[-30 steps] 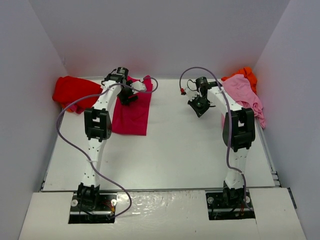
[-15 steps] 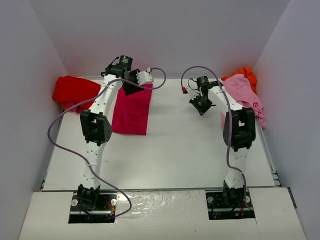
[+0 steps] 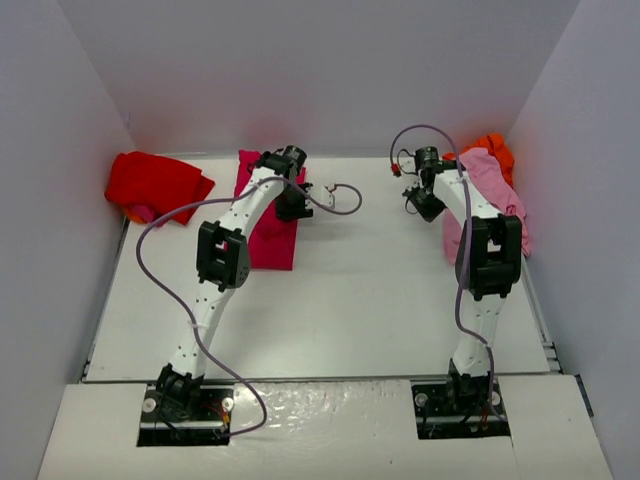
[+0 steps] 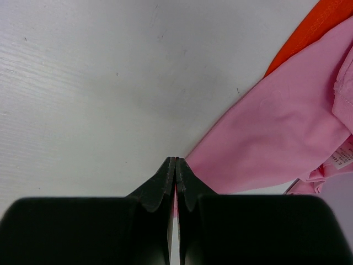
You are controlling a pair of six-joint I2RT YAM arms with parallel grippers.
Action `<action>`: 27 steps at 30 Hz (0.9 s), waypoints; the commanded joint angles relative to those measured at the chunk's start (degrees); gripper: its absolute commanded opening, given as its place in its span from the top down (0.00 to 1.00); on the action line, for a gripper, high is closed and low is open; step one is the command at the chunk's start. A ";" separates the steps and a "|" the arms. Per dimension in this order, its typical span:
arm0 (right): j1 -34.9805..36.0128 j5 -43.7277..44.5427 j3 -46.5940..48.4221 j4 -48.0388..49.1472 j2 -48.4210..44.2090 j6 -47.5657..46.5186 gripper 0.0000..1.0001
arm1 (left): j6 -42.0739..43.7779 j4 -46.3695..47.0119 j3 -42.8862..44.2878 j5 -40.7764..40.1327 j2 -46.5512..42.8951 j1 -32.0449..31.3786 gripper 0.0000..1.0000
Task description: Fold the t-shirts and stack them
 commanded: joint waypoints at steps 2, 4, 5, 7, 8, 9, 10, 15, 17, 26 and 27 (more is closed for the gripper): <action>-0.42 1.70 1.42 0.93 0.33 0.60 1.00 | 3.66 -1.73 4.55 -1.91 -0.43 1.12 0.60; -0.71 1.60 1.33 0.93 0.42 0.66 1.00 | 4.06 -1.89 4.95 -2.43 0.30 1.19 0.61; -0.76 1.47 1.24 0.93 0.51 0.57 1.00 | 4.28 -1.98 5.18 -2.53 0.70 1.14 0.61; -0.79 1.29 1.03 1.00 0.58 0.43 1.00 | 4.46 -2.19 5.56 -2.53 1.36 1.11 0.62; -0.83 1.20 0.88 1.05 0.65 0.41 1.00 | 4.50 -2.34 5.76 -2.51 1.60 1.07 0.64; -0.88 1.10 0.72 1.11 0.76 0.40 1.00 | 4.55 -2.49 5.97 -2.50 1.82 1.02 0.65; -0.88 1.05 0.58 1.20 0.80 0.31 1.00 | 4.60 -2.49 6.01 -2.41 1.96 1.02 0.72; -1.11 1.06 0.15 1.56 1.03 0.15 1.00 | 3.97 -1.83 6.13 -1.78 1.69 1.25 1.00; -1.15 1.03 -0.03 1.71 1.11 0.15 1.00 | 3.41 -1.27 6.05 -1.26 0.88 1.36 1.00; -1.15 0.55 -1.10 2.22 0.80 0.45 1.00 | 2.01 0.61 5.49 0.01 -2.21 2.34 1.00; -1.15 0.49 -1.27 2.17 0.69 0.34 1.00 | 2.23 0.29 5.60 -0.04 -2.15 2.34 1.00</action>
